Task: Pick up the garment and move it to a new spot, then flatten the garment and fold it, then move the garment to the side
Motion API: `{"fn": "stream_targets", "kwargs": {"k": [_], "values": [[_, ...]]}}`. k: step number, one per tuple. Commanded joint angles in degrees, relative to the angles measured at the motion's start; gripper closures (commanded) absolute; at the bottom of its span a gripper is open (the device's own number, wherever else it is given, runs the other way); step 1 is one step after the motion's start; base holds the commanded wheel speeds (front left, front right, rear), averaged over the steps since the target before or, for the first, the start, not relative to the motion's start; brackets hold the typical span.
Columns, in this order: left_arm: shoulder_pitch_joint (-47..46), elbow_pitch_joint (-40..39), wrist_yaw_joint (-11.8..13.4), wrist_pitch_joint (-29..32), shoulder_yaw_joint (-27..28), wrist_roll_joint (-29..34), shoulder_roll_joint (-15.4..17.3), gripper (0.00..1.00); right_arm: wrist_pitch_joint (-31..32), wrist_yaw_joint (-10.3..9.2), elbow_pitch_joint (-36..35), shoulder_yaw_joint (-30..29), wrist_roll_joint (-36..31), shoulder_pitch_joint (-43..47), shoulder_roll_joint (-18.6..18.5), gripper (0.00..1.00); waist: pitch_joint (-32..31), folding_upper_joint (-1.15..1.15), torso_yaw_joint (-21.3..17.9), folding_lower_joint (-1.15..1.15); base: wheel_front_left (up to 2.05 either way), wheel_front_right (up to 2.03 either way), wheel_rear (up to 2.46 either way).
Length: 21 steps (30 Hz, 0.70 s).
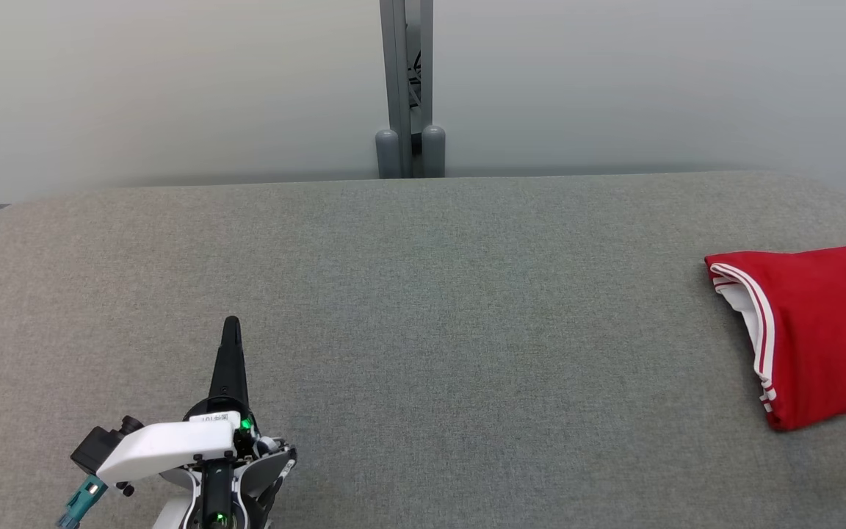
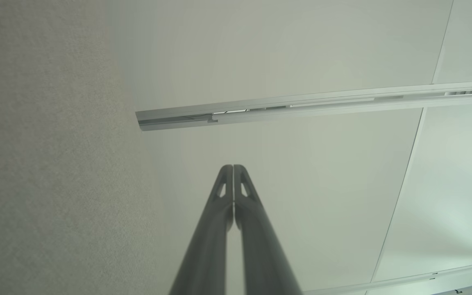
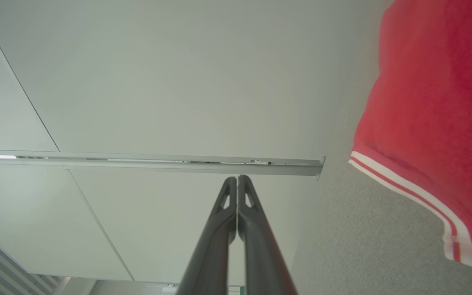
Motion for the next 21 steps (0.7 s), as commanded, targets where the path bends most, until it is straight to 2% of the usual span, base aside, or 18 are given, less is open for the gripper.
{"fn": "stream_targets", "kwargs": {"k": [1, 21], "values": [[-0.97, -0.01, -0.27, -0.04, 0.08, -0.09, 0.15, 1.0, 0.19, 0.02, 0.08, 0.13, 0.25, -0.48, -0.44, 1.0, 0.0, 0.0, 0.0, 0.0, 0.0, 0.0, 0.0], [-0.96, -0.03, -0.27, -0.04, 0.08, -0.09, 0.15, 1.0, -0.09, 0.02, 0.08, 0.37, 0.49, -0.35, -0.55, 1.0, 0.0, 0.0, 0.0, 0.0, 0.0, 0.0, 0.0]]}}
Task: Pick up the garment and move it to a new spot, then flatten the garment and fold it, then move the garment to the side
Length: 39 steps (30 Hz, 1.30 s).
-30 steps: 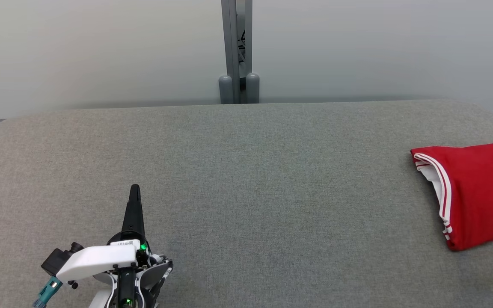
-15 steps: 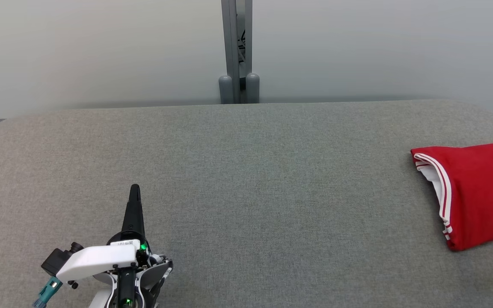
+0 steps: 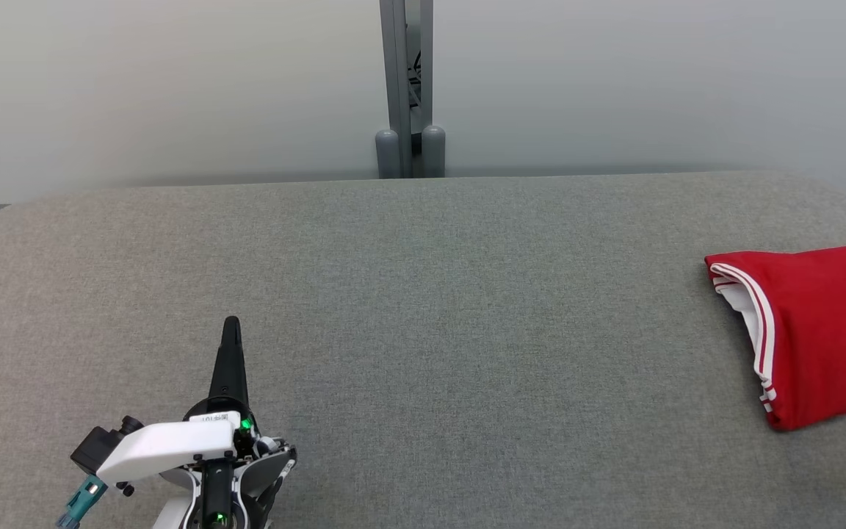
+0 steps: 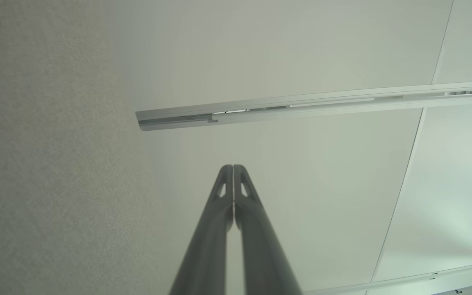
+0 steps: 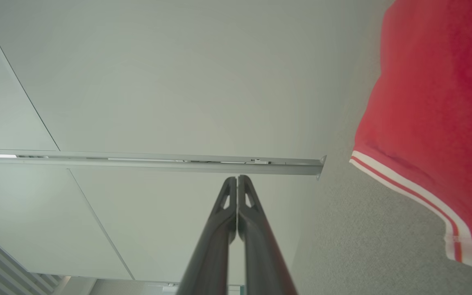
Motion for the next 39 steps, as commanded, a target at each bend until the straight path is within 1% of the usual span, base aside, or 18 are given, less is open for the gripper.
{"fn": "stream_targets", "kwargs": {"k": [1, 39], "values": [[-0.96, -0.03, -0.27, -0.04, 0.08, -0.1, 0.15, 1.0, -0.06, 0.02, 0.07, 0.05, 0.26, -0.34, -0.41, 1.0, 0.0, 0.0, 0.0, 0.0, 0.0, 0.0, 0.0], [-0.96, -0.05, -0.27, -0.04, 0.09, -0.1, 0.15, 1.0, -0.33, 0.02, 0.07, 0.3, 0.54, -0.18, -0.57, 1.0, 0.0, 0.0, 0.0, 0.0, 0.0, 0.0, 0.0]]}}
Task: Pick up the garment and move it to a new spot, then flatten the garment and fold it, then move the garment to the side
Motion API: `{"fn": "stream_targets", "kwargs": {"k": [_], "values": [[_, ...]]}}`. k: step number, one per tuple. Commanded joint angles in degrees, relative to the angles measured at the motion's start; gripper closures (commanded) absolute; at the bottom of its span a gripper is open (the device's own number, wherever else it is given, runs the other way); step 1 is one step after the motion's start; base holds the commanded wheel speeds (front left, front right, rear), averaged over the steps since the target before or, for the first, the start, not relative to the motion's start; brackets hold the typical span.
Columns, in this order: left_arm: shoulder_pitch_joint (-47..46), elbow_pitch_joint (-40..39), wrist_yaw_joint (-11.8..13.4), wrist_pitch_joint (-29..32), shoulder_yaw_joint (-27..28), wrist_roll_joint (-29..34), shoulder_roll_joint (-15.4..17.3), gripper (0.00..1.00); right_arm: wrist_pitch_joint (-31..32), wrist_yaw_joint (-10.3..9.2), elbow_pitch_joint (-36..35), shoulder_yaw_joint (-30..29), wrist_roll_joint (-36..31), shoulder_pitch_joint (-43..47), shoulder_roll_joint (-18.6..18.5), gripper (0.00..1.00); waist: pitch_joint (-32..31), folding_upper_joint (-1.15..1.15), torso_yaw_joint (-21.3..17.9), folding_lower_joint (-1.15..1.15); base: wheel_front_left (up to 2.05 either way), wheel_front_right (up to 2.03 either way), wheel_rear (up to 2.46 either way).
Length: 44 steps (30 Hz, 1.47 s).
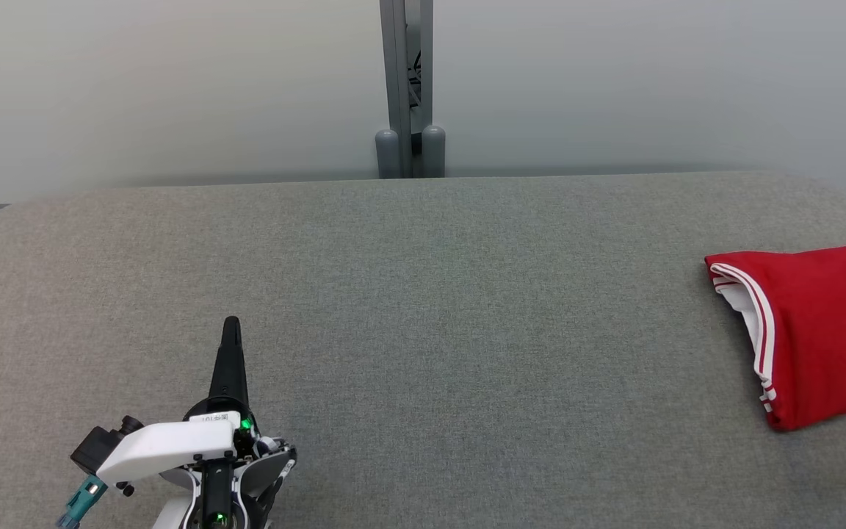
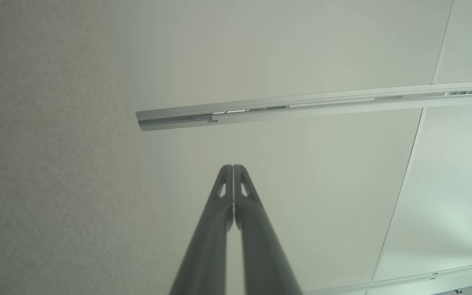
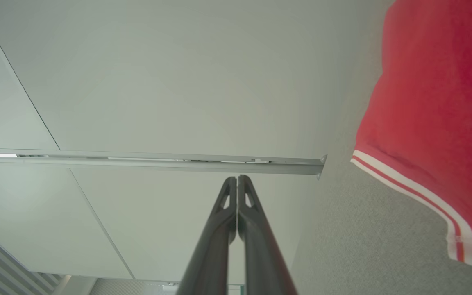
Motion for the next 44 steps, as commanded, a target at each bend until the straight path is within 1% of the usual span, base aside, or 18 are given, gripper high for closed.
{"fn": "stream_targets", "kwargs": {"k": [1, 44], "values": [[-0.96, -0.05, -0.26, -0.04, 0.09, -0.1, 0.15, 1.0, -0.19, 0.02, 0.06, -0.11, 0.22, -0.19, -0.4, 1.0, 0.0, 0.0, 0.0, 0.0, 0.0, 0.0, 0.0], [-0.95, -0.06, -0.26, -0.04, 0.1, -0.09, 0.15, 1.0, -0.26, 0.02, 0.06, 0.09, 0.42, -0.1, -0.48, 1.0, 0.0, 0.0, 0.0, 0.0, 0.0, 0.0, 0.0]]}}
